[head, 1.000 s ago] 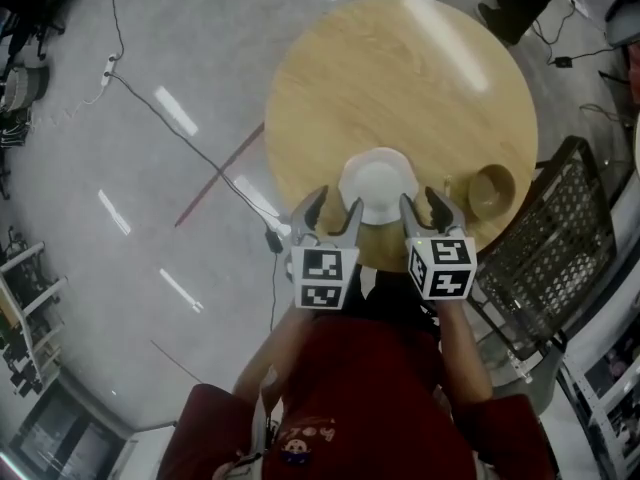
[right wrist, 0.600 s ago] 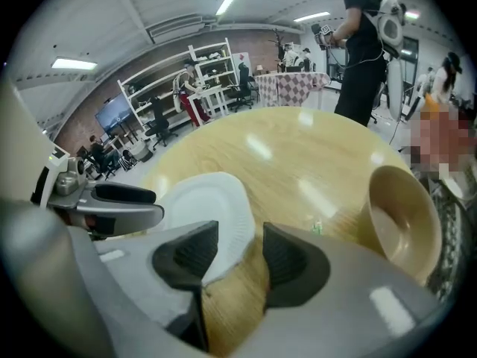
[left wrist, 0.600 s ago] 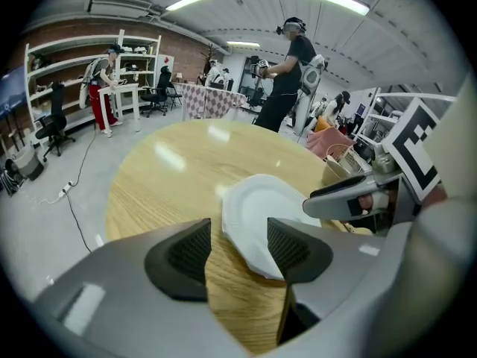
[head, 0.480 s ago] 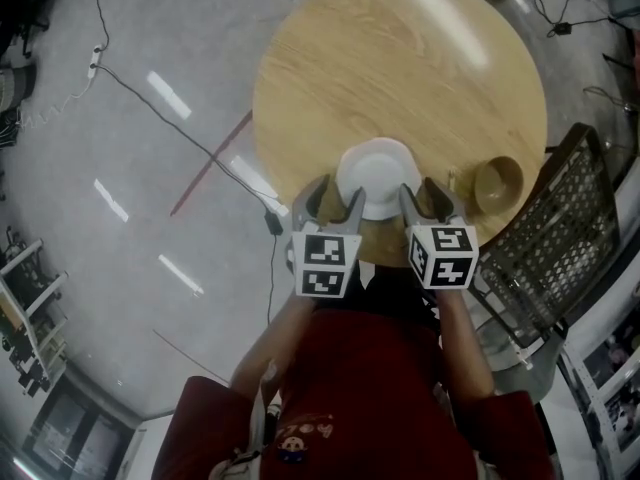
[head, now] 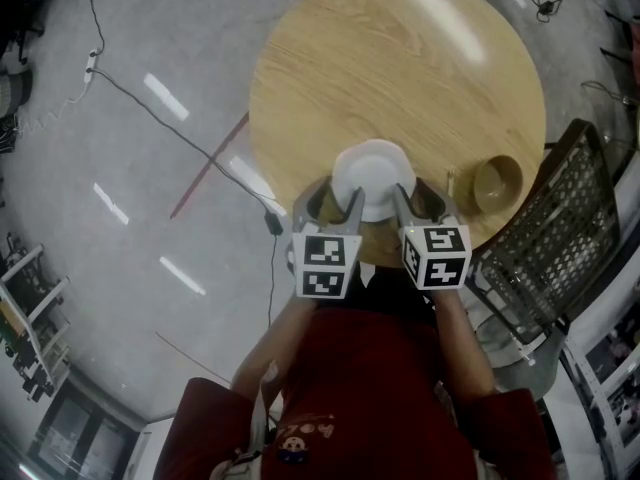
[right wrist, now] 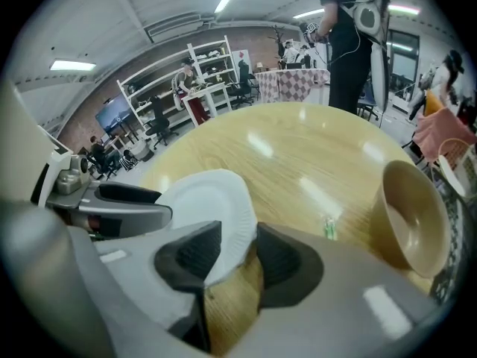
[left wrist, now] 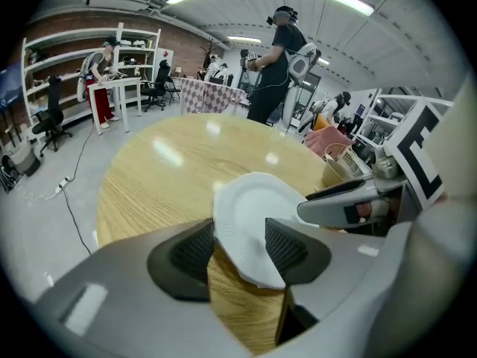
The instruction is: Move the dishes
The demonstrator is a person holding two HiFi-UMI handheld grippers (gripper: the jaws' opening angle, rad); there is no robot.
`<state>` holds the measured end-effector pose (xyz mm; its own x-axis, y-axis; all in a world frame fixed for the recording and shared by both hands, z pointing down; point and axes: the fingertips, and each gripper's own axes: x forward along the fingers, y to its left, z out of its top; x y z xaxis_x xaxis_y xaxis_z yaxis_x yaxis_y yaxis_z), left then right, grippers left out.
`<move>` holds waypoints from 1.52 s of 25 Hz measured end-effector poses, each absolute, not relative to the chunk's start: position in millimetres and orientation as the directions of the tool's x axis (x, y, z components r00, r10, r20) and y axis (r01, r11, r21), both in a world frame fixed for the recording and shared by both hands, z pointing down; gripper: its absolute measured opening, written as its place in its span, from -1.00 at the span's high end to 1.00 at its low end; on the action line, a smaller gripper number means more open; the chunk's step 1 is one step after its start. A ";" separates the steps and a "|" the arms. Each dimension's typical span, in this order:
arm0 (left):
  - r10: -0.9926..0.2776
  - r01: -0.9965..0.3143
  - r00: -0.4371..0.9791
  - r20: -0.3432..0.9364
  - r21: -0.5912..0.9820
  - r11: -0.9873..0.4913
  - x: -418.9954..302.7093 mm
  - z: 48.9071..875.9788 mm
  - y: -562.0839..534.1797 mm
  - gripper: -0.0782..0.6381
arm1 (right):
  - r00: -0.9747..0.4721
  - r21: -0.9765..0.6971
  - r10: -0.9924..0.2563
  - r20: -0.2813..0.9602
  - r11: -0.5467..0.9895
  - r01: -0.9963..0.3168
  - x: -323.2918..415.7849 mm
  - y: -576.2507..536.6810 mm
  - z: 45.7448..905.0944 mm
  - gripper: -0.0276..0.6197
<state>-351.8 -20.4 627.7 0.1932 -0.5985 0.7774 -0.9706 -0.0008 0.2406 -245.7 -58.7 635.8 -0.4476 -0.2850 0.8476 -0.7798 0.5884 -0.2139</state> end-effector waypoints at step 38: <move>-0.820 -0.977 0.210 0.533 0.154 -0.150 -336.8 474.2 -69.1 0.14 | -0.476 -0.117 -0.640 0.603 0.520 -0.846 -228.0 -89.7 479.7 0.45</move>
